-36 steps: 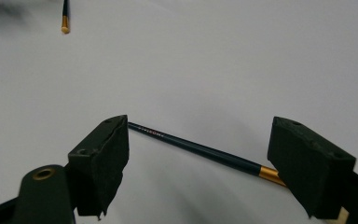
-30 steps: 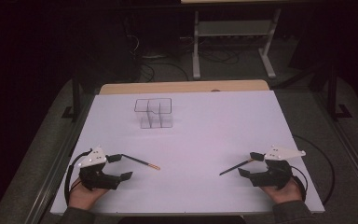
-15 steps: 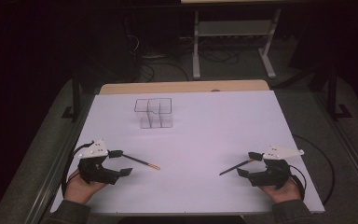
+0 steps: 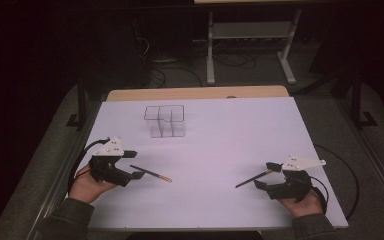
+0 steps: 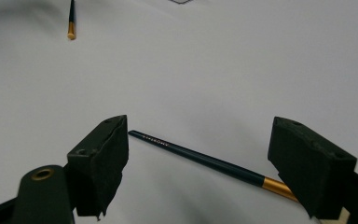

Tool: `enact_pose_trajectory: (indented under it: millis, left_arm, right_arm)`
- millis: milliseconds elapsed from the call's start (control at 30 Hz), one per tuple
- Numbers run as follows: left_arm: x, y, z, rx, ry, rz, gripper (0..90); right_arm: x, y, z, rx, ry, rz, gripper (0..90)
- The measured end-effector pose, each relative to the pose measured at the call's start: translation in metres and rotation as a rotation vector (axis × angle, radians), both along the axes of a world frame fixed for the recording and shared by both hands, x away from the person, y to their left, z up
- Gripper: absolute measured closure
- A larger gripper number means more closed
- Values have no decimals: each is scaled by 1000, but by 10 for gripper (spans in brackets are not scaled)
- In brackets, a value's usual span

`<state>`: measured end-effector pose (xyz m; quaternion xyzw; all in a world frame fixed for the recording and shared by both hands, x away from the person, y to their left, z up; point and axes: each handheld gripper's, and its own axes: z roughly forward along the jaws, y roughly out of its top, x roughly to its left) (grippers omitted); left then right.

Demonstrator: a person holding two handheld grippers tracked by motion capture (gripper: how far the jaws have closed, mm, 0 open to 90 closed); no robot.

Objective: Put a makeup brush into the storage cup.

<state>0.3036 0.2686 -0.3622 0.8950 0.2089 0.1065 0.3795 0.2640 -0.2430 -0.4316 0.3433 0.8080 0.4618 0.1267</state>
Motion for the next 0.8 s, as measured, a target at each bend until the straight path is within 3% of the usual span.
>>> enact_pose_trajectory:
  millis: [433,633,800]
  left_arm:
    - [24,-17,2,111,35,-75,290]
    - [36,-26,-6,168,77,-107,317]
    - [39,-31,-11,190,95,-136,353]
  right_arm:
    - [0,1,1,-7,-3,6,191]
    - [1,0,1,-4,-2,3,190]
    - [1,0,1,-5,1,6,190]
